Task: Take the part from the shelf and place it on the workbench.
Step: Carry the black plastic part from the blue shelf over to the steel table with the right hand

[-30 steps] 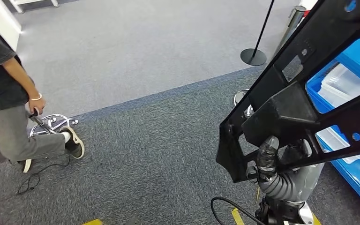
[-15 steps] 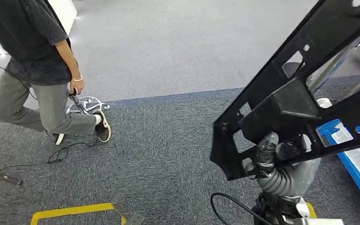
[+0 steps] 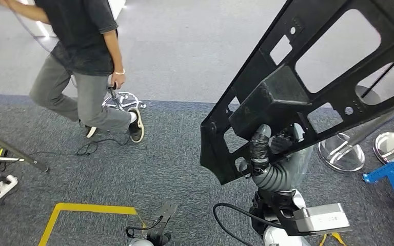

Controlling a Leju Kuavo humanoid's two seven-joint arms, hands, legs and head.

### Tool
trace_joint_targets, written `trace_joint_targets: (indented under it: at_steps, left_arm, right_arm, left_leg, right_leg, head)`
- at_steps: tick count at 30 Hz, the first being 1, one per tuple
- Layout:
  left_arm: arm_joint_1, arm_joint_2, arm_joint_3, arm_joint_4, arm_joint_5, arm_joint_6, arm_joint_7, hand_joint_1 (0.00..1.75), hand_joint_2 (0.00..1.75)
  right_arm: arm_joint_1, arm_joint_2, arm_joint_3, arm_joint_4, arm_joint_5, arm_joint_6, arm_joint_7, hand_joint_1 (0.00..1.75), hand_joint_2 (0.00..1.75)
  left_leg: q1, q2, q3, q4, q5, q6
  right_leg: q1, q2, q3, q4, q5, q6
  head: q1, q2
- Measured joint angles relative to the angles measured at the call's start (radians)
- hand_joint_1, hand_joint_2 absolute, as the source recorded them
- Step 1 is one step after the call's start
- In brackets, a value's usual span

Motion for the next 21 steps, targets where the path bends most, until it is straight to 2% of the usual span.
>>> trace_joint_targets:
  at_steps: [1,3,4,5,6,7,8,9,10,11,12,14,15,17,19,20,21]
  left_arm:
    - [0.000,-0.003,0.001,0.000,0.001,-0.001,-0.001,0.00,1.75]
    - [-0.004,-0.012,0.002,0.000,0.003,-0.002,-0.003,0.00,1.75]
    - [-0.006,-0.016,0.003,0.000,0.004,-0.003,-0.004,0.00,1.75]
    - [-0.006,-0.018,0.004,0.000,0.005,-0.003,-0.006,0.00,1.75]
    - [-0.005,-0.021,0.004,0.001,0.005,-0.002,-0.008,0.00,1.75]
    - [-0.003,-0.022,0.005,0.001,0.006,0.000,-0.011,0.00,1.75]
    - [-0.002,-0.023,0.005,0.001,0.006,0.002,-0.013,0.00,1.75]
    - [-0.002,-0.023,0.005,0.001,0.006,0.004,-0.014,0.00,1.75]
    - [-0.003,-0.024,0.006,0.001,0.006,0.007,-0.015,0.00,1.75]
    - [-0.004,-0.025,0.006,0.001,0.007,0.010,-0.016,0.00,1.75]
    - [-0.004,-0.026,0.006,0.001,0.007,0.013,-0.017,0.00,1.75]
    - [-0.003,-0.027,0.007,0.001,0.009,0.017,-0.018,0.00,1.75]
    - [-0.001,-0.027,0.007,0.001,0.010,0.019,-0.018,0.00,1.75]
    - [-0.001,-0.028,0.007,0.002,0.012,0.022,-0.019,0.00,1.75]
    - [-0.003,-0.029,0.007,0.002,0.015,0.024,-0.021,0.00,1.75]
    - [-0.003,-0.030,0.008,0.002,0.016,0.024,-0.022,0.00,1.75]
    - [-0.002,-0.030,0.008,0.002,0.017,0.025,-0.023,0.00,1.75]
  right_arm:
    - [-0.004,0.001,0.005,0.005,0.000,0.000,0.000,1.75,1.75]
    - [-0.011,0.002,0.012,0.013,-0.001,-0.002,-0.001,1.75,1.75]
    - [-0.013,0.002,0.015,0.017,-0.002,-0.003,-0.001,1.75,1.75]
    - [-0.013,0.002,0.017,0.022,-0.004,-0.004,-0.001,1.75,1.75]
    - [-0.013,0.002,0.020,0.027,-0.006,-0.005,-0.001,1.75,1.75]
    - [-0.013,0.002,0.022,0.032,-0.008,-0.006,-0.001,1.75,1.75]
    - [-0.014,0.002,0.025,0.036,-0.010,-0.006,-0.001,1.75,1.75]
    - [-0.015,0.002,0.028,0.039,-0.011,-0.007,-0.001,1.75,1.75]
    - [-0.016,0.003,0.031,0.043,-0.012,-0.007,-0.002,1.75,1.75]
    - [-0.017,0.004,0.034,0.046,-0.014,-0.008,-0.002,1.75,1.75]
    - [-0.018,0.004,0.036,0.049,-0.017,-0.009,-0.003,1.75,1.75]
    - [-0.019,0.005,0.039,0.056,-0.021,-0.010,-0.005,1.75,1.75]
    - [-0.020,0.006,0.040,0.059,-0.023,-0.010,-0.006,1.75,1.75]
    - [-0.023,0.009,0.044,0.063,-0.027,-0.010,-0.009,1.75,1.75]
    - [-0.027,0.010,0.049,0.067,-0.029,-0.010,-0.012,1.75,1.75]
    - [-0.028,0.010,0.052,0.070,-0.031,-0.010,-0.013,1.75,1.75]
    - [-0.029,0.010,0.054,0.073,-0.032,-0.011,-0.014,1.75,1.75]
  left_leg:
    - [0.004,-0.013,0.011,-0.013,0.004,0.004]
    - [0.008,-0.037,0.026,-0.025,0.007,0.013]
    - [0.009,-0.052,0.027,-0.024,0.006,0.016]
    - [0.010,-0.067,0.027,-0.021,0.004,0.018]
    - [0.011,-0.083,0.027,-0.017,0.001,0.017]
    - [0.013,-0.099,0.027,-0.011,-0.003,0.015]
    - [0.017,-0.114,0.027,-0.002,-0.009,0.011]
    - [0.020,-0.128,0.024,0.011,-0.017,0.004]
    - [0.022,-0.141,0.017,0.027,-0.025,-0.003]
    - [0.024,-0.153,0.008,0.040,-0.031,-0.010]
    - [0.024,-0.162,-0.001,0.049,-0.034,-0.015]
    - [0.026,-0.180,-0.013,0.054,-0.033,-0.020]
    - [0.026,-0.176,-0.016,0.058,-0.036,-0.022]
    - [0.026,-0.133,-0.040,0.108,-0.062,-0.031]
    - [0.027,-0.081,-0.103,0.224,-0.111,-0.039]
    - [0.029,-0.069,-0.138,0.283,-0.130,-0.040]
    - [0.030,-0.064,-0.162,0.317,-0.134,-0.039]
  right_leg:
    - [-0.001,0.023,-0.004,0.017,-0.012,0.002]
    - [-0.003,0.082,-0.050,0.113,-0.055,0.004]
    - [-0.002,0.096,-0.090,0.179,-0.078,0.004]
    - [-0.003,0.102,-0.125,0.233,-0.090,0.007]
    - [-0.004,0.104,-0.148,0.257,-0.083,0.009]
    - [-0.006,0.106,-0.153,0.246,-0.058,0.013]
    - [-0.009,0.109,-0.140,0.200,-0.019,0.017]
    - [-0.014,0.125,-0.118,0.141,0.016,0.022]
    - [-0.019,0.145,-0.096,0.087,0.038,0.026]
    - [-0.022,0.162,-0.083,0.053,0.048,0.026]
    - [-0.023,0.174,-0.078,0.039,0.046,0.023]
    - [-0.021,0.162,-0.080,0.039,0.044,0.011]
    - [-0.021,0.153,-0.078,0.037,0.044,0.005]
    - [-0.021,0.132,-0.068,0.030,0.043,-0.006]
    - [-0.016,0.109,-0.061,0.025,0.041,-0.013]
    - [-0.013,0.096,-0.060,0.024,0.039,-0.015]
    - [-0.010,0.083,-0.059,0.024,0.038,-0.016]
  head:
    - [0.000,0.000]
    - [0.004,0.000]
    - [0.006,0.000]
    - [0.008,0.000]
    - [0.009,0.000]
    - [0.009,0.000]
    - [0.010,0.000]
    - [0.011,0.000]
    - [0.013,0.000]
    - [0.014,0.000]
    - [0.015,0.000]
    - [0.016,0.000]
    - [0.017,0.000]
    - [0.008,0.000]
    - [-0.002,0.000]
    - [-0.002,0.000]
    - [-0.002,0.000]
